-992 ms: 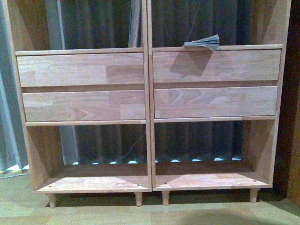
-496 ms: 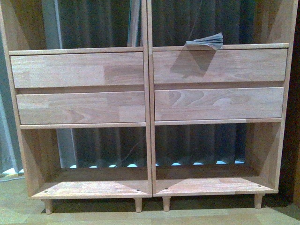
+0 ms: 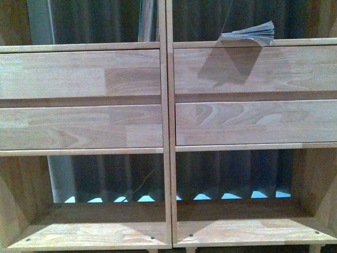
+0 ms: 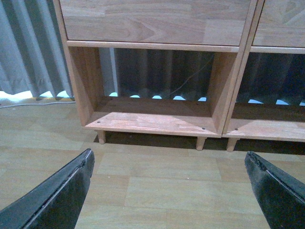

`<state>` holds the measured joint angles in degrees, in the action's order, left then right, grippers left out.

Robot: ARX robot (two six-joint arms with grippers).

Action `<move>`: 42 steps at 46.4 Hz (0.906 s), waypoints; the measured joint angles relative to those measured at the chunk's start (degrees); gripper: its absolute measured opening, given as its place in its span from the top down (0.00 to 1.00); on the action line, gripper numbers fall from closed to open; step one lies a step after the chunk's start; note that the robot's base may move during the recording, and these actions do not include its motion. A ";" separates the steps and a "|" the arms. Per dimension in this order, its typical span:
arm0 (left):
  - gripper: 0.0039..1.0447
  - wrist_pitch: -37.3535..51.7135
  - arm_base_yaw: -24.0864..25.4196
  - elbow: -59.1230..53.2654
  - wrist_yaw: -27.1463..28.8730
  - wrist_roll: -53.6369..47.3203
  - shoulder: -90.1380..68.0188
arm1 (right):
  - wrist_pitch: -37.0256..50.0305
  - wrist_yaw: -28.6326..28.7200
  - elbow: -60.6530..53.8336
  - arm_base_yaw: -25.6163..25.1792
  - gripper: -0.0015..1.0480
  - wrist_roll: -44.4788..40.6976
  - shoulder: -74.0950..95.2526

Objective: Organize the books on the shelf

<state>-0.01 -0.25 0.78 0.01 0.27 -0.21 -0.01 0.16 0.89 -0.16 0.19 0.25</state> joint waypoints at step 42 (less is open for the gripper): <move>0.07 0.00 0.00 0.00 -0.02 0.00 0.00 | -0.04 0.02 0.00 0.00 0.07 0.00 0.00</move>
<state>-0.01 -0.25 0.78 -0.01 0.27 -0.21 -0.05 0.19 0.89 -0.16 0.19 0.25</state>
